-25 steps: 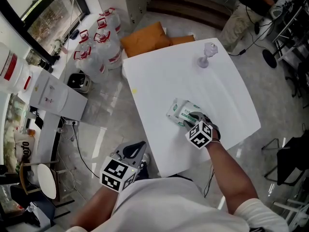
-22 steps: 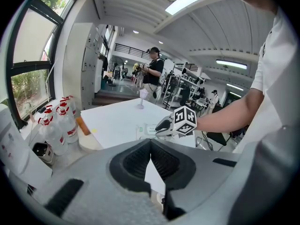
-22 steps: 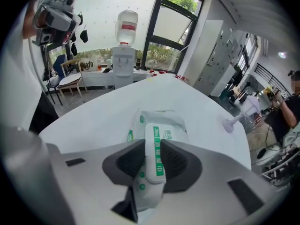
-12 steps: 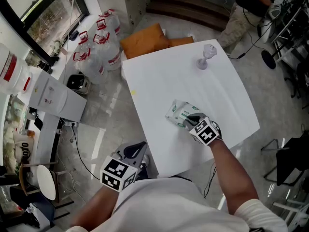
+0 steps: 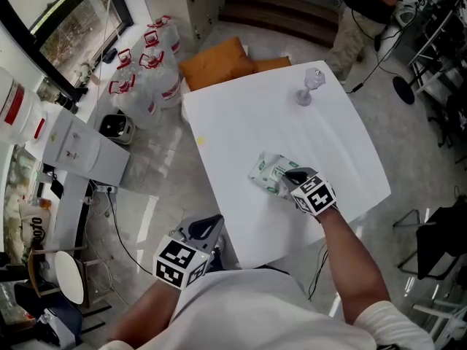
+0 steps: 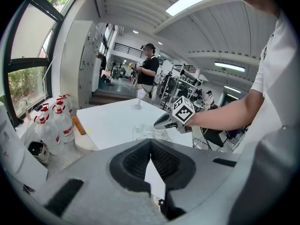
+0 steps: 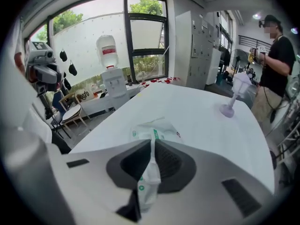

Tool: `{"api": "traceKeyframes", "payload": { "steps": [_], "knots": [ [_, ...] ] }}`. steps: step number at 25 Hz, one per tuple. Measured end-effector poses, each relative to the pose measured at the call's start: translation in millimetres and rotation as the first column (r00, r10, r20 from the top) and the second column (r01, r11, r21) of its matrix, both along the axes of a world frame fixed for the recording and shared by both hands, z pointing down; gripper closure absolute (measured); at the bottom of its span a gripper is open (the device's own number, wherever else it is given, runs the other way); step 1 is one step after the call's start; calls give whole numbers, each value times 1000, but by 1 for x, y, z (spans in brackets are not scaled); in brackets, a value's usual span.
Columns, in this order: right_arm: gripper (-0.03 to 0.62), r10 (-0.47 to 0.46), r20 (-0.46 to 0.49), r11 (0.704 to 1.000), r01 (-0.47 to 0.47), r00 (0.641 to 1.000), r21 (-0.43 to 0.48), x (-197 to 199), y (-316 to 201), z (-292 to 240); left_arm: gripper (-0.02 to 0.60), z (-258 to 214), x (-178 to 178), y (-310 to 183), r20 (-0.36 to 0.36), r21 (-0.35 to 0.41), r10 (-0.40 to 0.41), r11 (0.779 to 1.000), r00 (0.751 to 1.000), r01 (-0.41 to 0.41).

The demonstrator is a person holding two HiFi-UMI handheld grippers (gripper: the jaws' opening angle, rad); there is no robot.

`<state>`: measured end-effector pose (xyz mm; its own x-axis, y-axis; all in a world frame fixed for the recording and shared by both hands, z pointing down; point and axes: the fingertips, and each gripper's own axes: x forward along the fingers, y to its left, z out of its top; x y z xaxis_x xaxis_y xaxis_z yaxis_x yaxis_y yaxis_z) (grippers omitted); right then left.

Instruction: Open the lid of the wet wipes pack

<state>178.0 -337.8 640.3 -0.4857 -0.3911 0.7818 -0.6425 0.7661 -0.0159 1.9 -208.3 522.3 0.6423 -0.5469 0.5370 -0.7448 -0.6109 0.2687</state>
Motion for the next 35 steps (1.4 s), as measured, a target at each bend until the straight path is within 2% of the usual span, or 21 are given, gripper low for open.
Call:
{"api": "traceKeyframes", "payload": {
  "steps": [7,13,17,24,35],
  "knots": [
    [564,4,-55,994,2,998,111,10,-13,-10,581,-2,1,-4,5,12,-1,1000,1000,1],
    [563,82,-98,976,-60,992,211,23,-33,-19,581,-1,-4,-4,11,2,-7,1000,1000,7],
    [556,96,-143,966,-58,985,252,30,-47,-17,581,3,-6,-3,17,-8,-14,1000,1000,14],
    [540,104,-160,971,-65,982,230,36,-69,-4,581,2,-7,-4,21,-7,-30,1000,999,30],
    [543,94,-223,990,-68,970,120,49,-80,44,581,11,-8,-3,33,-27,-60,998,998,61]
  ]
}}
